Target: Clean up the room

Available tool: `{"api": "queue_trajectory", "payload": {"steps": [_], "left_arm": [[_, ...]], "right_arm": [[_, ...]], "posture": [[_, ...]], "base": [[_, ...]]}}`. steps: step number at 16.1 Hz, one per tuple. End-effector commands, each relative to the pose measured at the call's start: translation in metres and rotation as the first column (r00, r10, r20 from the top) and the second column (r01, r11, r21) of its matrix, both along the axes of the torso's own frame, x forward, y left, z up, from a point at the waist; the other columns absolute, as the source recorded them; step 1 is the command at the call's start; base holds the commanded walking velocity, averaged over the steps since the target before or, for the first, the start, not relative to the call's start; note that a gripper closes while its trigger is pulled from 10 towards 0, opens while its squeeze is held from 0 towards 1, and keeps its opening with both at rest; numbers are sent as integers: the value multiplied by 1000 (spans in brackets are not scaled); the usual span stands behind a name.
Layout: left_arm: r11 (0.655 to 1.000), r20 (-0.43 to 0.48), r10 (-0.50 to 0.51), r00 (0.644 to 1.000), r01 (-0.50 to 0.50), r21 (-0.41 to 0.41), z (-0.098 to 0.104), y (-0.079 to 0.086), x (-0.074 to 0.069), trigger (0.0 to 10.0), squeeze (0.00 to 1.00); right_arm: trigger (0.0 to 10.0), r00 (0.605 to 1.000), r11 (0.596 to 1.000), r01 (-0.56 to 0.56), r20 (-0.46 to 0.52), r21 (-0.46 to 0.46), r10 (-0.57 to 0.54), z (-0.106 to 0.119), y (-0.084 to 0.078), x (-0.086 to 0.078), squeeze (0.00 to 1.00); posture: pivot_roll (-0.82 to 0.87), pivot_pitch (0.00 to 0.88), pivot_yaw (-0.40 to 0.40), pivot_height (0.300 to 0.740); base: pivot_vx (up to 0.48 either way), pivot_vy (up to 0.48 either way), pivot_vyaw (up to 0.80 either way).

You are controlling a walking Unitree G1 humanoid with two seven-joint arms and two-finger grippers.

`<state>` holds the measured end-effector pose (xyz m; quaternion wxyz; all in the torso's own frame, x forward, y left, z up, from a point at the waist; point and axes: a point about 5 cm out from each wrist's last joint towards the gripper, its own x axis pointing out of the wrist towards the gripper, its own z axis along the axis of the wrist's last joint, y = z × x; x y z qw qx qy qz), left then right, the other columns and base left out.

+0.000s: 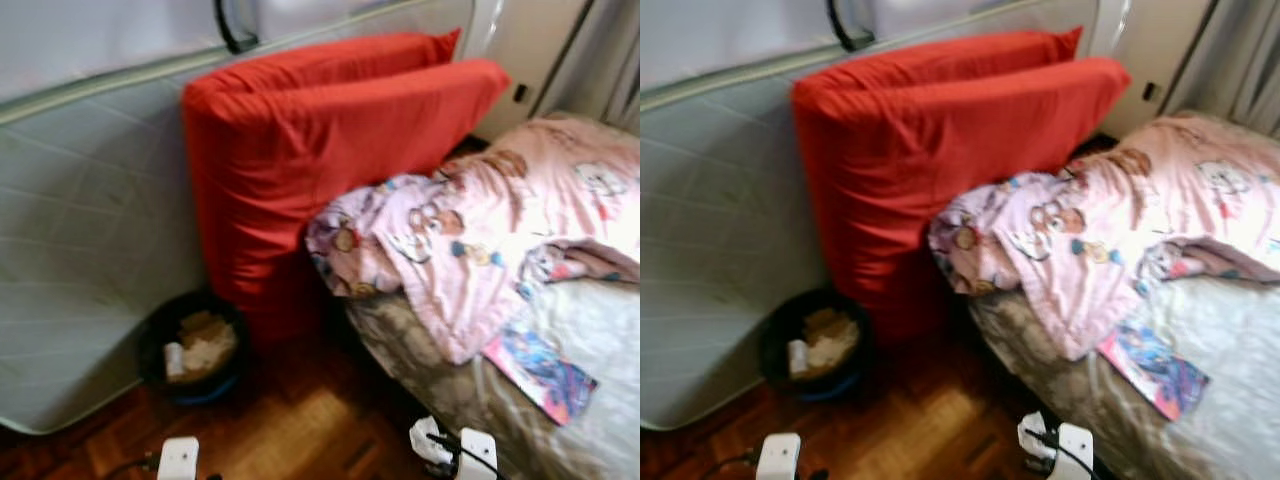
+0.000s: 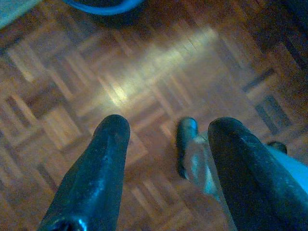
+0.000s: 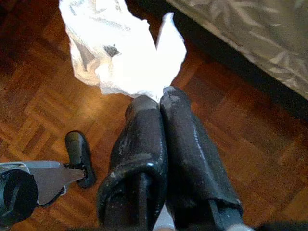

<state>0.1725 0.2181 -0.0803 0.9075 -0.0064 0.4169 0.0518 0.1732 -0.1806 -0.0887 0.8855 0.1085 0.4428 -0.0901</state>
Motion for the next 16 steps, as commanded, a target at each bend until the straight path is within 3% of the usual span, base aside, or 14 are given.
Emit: {"api": "queue_trajectory", "payload": {"steps": [1, 16], "left_arm": [[1000, -23, 0, 1000, -1, -7, -3, -3, -5, 10000, 0], [1000, -21, 6, 1000, -6, -9, -3, -3, -5, 10000, 0]], "right_arm": [[10000, 999, 1000, 17, -28, -9, -17, -3, -7, -9, 0], [10000, 1000, 1000, 10, -29, -11, -10, -3, -6, -8, 0]], "posture": [[69, 77, 5, 740], [76, 76, 4, 740]], "base": [[0, 311, 0], [0, 308, 0]]}}
